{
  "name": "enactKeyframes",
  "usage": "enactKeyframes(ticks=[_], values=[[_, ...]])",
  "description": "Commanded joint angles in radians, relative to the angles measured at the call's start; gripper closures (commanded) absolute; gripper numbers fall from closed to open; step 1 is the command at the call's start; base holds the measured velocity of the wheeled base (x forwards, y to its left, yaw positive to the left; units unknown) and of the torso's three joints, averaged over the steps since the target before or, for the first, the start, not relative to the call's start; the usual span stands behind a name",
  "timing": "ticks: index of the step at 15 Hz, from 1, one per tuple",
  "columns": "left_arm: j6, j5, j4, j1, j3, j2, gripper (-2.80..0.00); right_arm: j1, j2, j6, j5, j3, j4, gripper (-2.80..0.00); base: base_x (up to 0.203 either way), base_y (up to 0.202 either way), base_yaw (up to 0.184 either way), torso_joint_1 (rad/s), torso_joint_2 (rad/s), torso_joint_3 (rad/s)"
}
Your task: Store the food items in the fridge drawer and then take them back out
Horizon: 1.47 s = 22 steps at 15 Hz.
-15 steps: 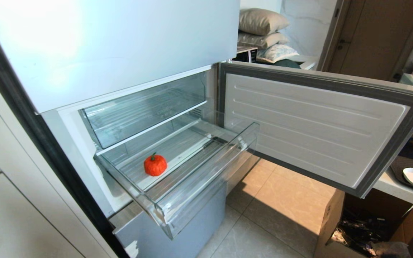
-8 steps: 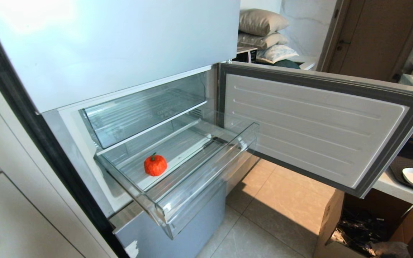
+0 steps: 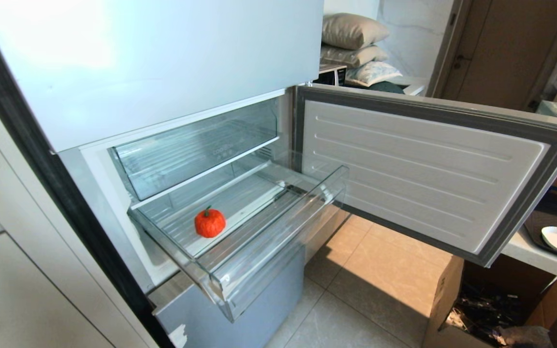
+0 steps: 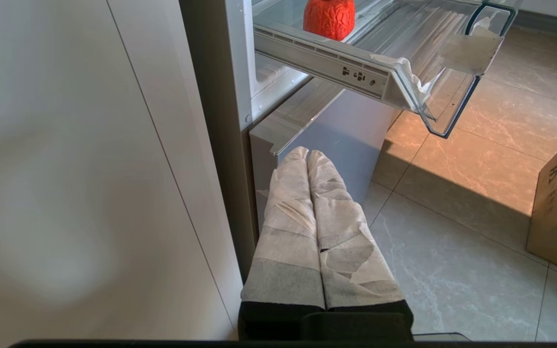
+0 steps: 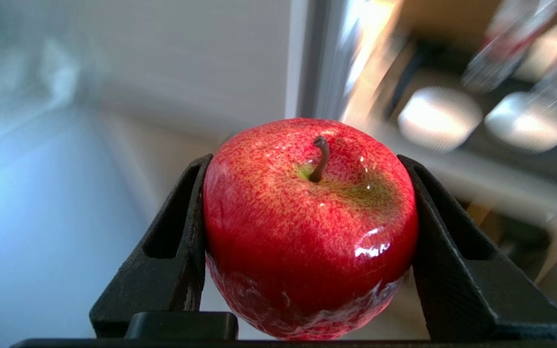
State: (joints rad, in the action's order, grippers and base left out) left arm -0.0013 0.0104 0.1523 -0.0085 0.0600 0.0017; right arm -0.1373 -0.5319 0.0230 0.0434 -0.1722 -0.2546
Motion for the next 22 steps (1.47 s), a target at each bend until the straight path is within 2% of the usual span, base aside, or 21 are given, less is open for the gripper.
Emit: enactKeyframes(ticks=[1,3,8,17,22], values=[[0.0,0.0,0.001,0.001,0.0,0.0,0.0,0.064,0.235,0.055,-0.023,0.125,0.149,0.0,0.0,0.0,0.0,0.0,0.0,0.0],[-0.002,0.0,0.0,0.001,0.0,0.0,0.0,0.092,0.298,0.092,-0.069,0.167,0.265,0.0,0.0,0.0,0.0,0.0,0.0,0.0],[0.0,0.0,0.0,0.0,0.0,0.0,0.0,0.138,0.537,0.11,-0.091,0.172,0.257,0.0,0.0,0.0,0.0,0.0,0.0,0.0],[0.0,0.0,0.0,-0.001,0.0,0.0,0.0,0.142,0.532,0.054,-0.063,0.172,0.256,0.0,0.0,0.0,0.0,0.0,0.0,0.0],[0.0,0.0,0.001,-0.001,0.0,0.0,0.0,0.142,0.532,0.017,-0.05,0.172,0.253,0.0,0.003,-0.005,0.125,0.004,0.0,0.004]])
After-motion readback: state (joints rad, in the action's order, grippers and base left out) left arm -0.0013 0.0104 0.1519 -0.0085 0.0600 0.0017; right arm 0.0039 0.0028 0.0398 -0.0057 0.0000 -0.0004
